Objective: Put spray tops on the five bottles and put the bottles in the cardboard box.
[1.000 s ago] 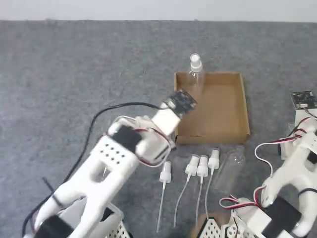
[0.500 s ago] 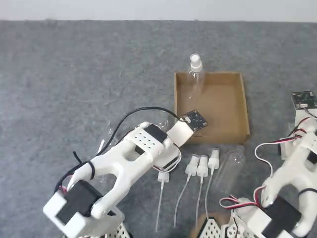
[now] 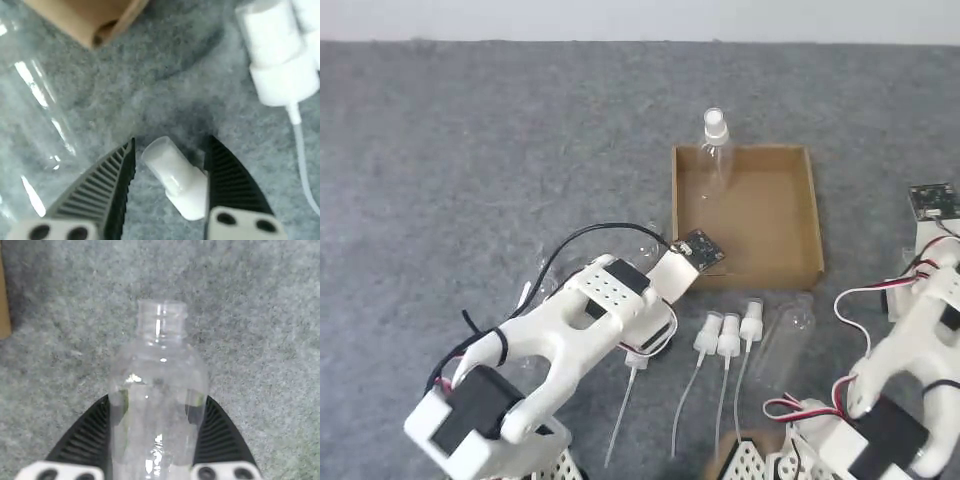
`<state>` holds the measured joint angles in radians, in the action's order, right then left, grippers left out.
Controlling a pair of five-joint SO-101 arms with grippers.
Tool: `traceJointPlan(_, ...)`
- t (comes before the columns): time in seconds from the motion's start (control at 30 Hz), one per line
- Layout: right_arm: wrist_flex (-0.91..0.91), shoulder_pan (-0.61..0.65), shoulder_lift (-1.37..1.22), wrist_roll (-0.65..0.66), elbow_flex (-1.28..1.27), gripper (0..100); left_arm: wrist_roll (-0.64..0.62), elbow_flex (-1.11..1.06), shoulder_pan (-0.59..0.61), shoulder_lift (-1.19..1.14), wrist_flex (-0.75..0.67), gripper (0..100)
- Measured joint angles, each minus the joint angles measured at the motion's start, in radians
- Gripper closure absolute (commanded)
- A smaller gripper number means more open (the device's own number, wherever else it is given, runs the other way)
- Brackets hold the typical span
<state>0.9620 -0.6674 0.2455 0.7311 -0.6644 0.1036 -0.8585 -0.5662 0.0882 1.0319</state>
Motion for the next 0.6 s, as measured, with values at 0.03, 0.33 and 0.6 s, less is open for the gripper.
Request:
traceJointPlan(0.03,0.0,0.0,0.0,0.0,0.0,96.0,-0.003,0.0,0.0,0.002,0.0,81)
traceJointPlan(0.33,0.0,0.0,0.0,0.0,0.0,96.0,-0.049,0.023,0.025,0.048,0.032,79)
traceJointPlan(0.6,0.0,0.0,0.0,0.0,0.0,96.0,-0.018,-0.098,0.026,0.304,0.04,78)
